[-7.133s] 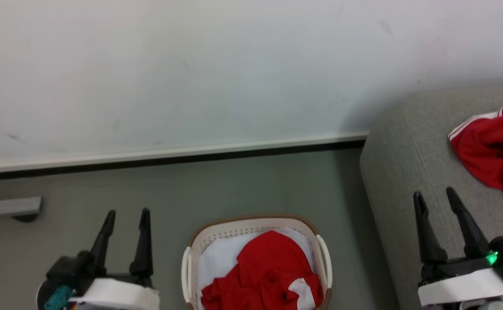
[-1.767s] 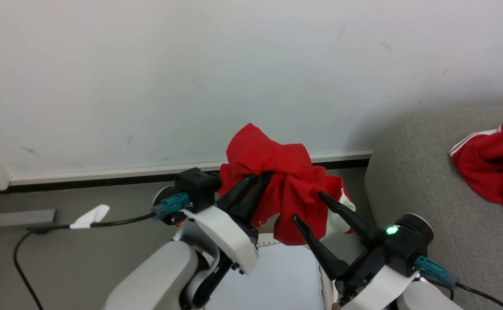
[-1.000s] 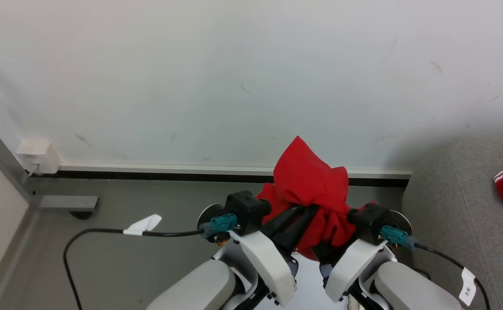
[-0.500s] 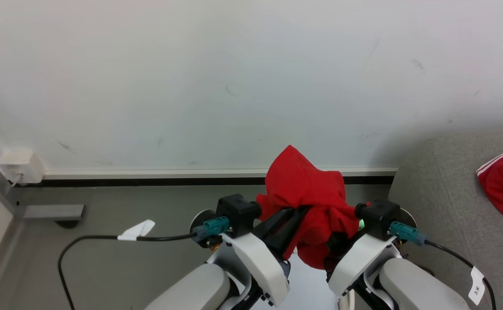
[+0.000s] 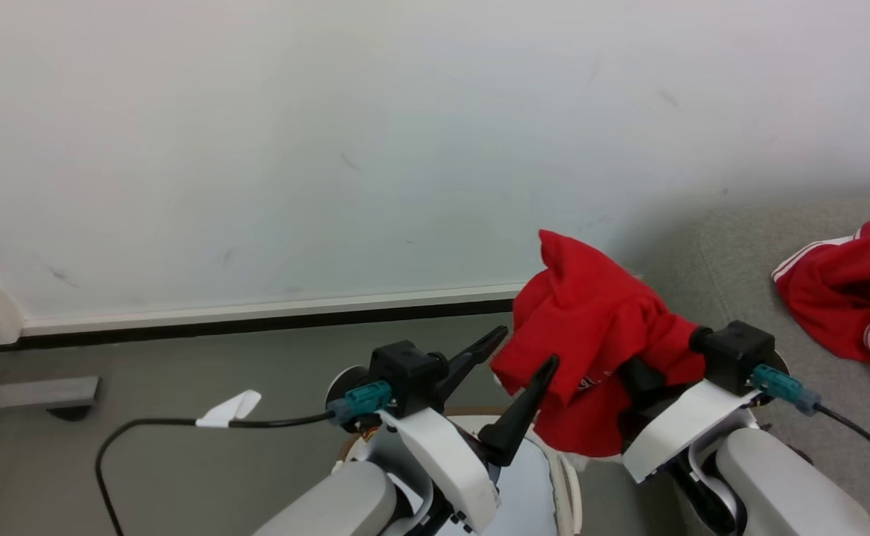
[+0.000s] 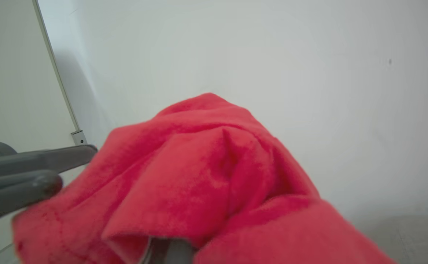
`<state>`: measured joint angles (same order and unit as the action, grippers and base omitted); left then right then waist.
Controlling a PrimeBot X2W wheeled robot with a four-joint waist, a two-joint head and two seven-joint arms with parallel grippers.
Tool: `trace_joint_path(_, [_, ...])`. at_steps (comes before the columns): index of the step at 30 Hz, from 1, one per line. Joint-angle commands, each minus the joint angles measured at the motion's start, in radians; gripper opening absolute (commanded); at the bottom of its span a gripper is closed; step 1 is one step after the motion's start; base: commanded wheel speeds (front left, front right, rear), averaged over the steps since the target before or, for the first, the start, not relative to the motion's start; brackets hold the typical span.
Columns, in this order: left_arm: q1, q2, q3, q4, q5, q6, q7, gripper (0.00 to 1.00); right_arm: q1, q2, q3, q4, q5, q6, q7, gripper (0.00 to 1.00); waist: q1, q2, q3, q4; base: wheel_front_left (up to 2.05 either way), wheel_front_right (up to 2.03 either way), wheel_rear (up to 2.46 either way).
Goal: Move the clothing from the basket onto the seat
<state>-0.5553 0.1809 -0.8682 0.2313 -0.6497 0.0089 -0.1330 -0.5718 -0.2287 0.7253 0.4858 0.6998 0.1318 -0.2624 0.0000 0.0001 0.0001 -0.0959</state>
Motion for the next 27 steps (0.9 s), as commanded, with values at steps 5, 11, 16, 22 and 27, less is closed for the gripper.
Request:
trace_joint_path(5, [0.01,0.015,0.002,-0.022,0.006,0.003,-0.018,1.0,0.042,-0.052,-0.081,-0.046,-0.045,-0.002,-0.003,0.0,0.0,-0.0001,0.01,-0.085,0.0,0.0,0.0])
trace_joint_path(11, [0.0,0.025,-0.012,-0.055,0.023,-0.016,-0.042,1.0,0.08,-0.089,-0.165,-0.094,-0.077,-0.002,-0.003,0.0,0.0,-0.0001,0.026,-0.187,0.0,0.0,0.0])
trace_joint_path(16, [-0.003,0.03,-0.023,-0.066,0.033,-0.016,-0.045,1.0,0.122,-0.109,-0.237,-0.134,-0.104,-0.002,-0.003,0.0,0.0,-0.0001,0.046,-0.272,0.0,0.0,0.0])
trace_joint_path(22, [-0.017,0.041,-0.035,-0.062,0.053,-0.022,-0.048,1.0,0.173,-0.114,-0.313,-0.182,-0.129,-0.002,-0.003,0.0,0.0,-0.0001,0.07,-0.354,0.0,0.0,0.0])
trace_joint_path(27, [-0.025,0.042,-0.049,-0.059,0.059,-0.034,-0.056,1.0,0.207,-0.105,-0.355,-0.21,-0.14,-0.002,-0.003,0.0,0.0,-0.0001,0.085,-0.391,0.0,0.0,0.0])
